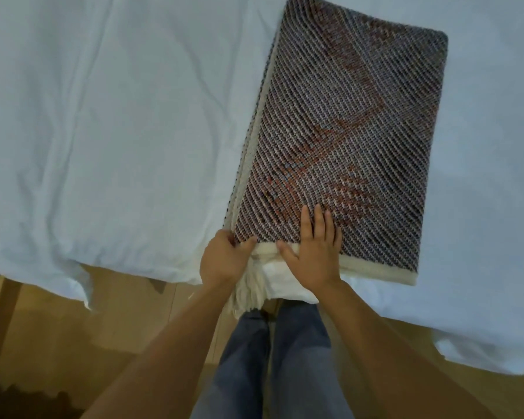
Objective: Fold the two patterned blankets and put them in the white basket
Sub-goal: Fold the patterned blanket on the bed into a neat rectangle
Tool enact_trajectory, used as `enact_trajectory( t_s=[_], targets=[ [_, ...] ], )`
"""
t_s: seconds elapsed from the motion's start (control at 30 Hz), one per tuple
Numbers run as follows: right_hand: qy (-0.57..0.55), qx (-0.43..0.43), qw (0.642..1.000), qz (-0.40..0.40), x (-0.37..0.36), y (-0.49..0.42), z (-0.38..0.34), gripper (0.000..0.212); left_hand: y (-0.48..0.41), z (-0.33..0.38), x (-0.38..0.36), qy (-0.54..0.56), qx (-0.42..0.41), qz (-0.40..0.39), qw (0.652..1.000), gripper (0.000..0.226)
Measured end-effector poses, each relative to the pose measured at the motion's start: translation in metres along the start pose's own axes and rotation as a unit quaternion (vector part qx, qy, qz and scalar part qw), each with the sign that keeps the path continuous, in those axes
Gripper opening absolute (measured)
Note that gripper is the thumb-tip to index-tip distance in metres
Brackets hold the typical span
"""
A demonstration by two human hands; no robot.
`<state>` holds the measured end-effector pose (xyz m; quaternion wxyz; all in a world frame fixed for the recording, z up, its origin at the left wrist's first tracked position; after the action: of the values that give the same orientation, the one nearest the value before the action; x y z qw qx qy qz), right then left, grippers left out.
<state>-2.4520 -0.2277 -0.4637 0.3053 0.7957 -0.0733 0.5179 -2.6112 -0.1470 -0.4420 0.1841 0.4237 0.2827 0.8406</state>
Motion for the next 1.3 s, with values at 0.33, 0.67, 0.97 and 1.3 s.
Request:
enact_trajectory(
  t_s=[0.33, 0.67, 0.97, 1.3],
  targets=[
    [0.007, 0.009, 1.0, 0.017, 0.002, 0.002, -0.013, 0.08, 0.009, 0.015, 0.008, 0.078, -0.147, -0.029, 0.986, 0.018],
    [0.064, 0.085, 0.992, -0.072, -0.012, 0.005, -0.02, 0.087, -0.015, -0.056, 0.026, 0.008, 0.015, -0.033, 0.999, 0.05],
    [0.189, 0.059, 0.977, -0.079, 0.012, 0.022, 0.03, 0.079, -0.004, -0.004, -0.007, -0.343, -0.164, -0.038, 0.924, 0.104],
    [0.159, 0.093, 0.982, 0.032, 0.04, 0.026, 0.036, 0.039, -0.01, -0.022, -0.005, -0.485, -0.173, 0.01, 0.857, 0.086]
  ],
)
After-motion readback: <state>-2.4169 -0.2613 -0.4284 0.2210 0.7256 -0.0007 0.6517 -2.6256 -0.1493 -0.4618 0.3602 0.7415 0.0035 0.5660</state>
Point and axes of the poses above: each hand's wrist, its own y-axis away from the middle knuckle, its own x-axis out of the back of the hand, z = x × y, the point moved 4 cm from there along -y, towards the middle knuckle, and after that the axes turned 2 degrees about -z, right-handed, at the moved point
